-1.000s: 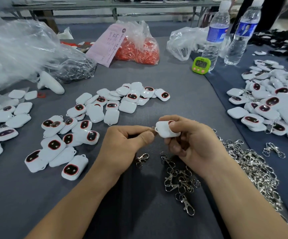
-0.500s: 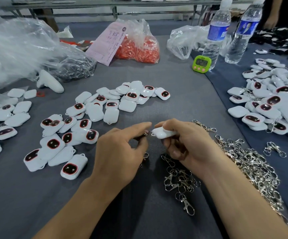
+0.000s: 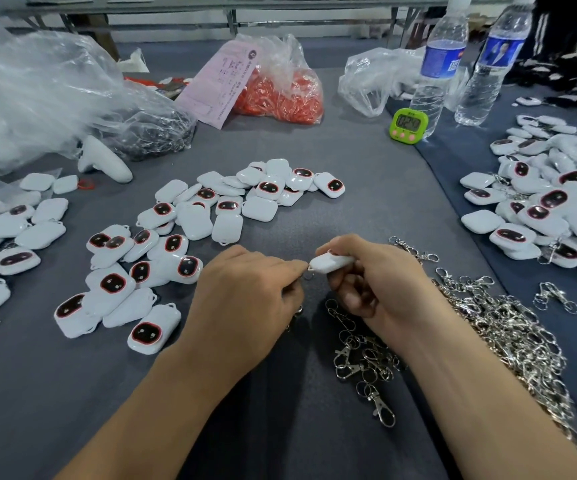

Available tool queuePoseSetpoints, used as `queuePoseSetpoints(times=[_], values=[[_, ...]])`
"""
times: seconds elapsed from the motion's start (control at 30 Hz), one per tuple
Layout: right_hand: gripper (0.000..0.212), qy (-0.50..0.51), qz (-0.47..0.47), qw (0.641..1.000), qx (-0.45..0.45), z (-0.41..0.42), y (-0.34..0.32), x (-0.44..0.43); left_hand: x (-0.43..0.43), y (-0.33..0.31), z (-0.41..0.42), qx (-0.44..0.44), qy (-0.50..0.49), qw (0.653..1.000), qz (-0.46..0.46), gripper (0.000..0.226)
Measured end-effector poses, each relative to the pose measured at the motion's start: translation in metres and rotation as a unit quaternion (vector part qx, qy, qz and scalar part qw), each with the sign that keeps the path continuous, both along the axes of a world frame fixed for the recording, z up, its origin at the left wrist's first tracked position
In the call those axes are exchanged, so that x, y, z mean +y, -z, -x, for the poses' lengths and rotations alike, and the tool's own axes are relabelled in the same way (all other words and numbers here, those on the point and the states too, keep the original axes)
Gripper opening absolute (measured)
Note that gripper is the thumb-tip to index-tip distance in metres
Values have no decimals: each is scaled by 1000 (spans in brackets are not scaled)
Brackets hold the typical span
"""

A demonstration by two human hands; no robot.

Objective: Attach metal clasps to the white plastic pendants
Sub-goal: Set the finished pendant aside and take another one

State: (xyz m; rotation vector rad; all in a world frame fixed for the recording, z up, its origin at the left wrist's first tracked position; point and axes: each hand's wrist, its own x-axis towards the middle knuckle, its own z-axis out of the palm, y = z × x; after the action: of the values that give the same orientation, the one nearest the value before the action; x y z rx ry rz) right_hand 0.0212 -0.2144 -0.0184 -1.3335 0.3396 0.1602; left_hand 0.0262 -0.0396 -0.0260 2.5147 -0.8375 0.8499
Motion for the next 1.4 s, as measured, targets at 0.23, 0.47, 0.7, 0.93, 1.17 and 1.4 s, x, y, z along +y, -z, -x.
queuePoseSetpoints(times=[0.23, 0.47, 0.7, 0.93, 1.17, 1.4], values=[[19, -9, 23, 1000, -7, 2, 0, 3, 5, -5, -3, 35, 46, 997, -55, 11], [18, -30, 80, 996, -24, 3, 3, 6, 8, -12, -2, 50, 102, 989, -98, 12], [24, -16, 75, 995, -63, 4, 2, 5, -2, -8, 3, 368, 56, 875, 310, 13], [21, 5, 283, 919, -276, 11, -3, 4, -7, -7, -8, 506, 11, 705, 497, 22], [33, -20, 400, 870, -288, 22, -8, 13, -3, -8, -9, 521, 18, 680, 516, 23], [26, 17, 472, 828, -303, 21, -4, 16, -5, -3, -8, 476, 5, 742, 471, 33]])
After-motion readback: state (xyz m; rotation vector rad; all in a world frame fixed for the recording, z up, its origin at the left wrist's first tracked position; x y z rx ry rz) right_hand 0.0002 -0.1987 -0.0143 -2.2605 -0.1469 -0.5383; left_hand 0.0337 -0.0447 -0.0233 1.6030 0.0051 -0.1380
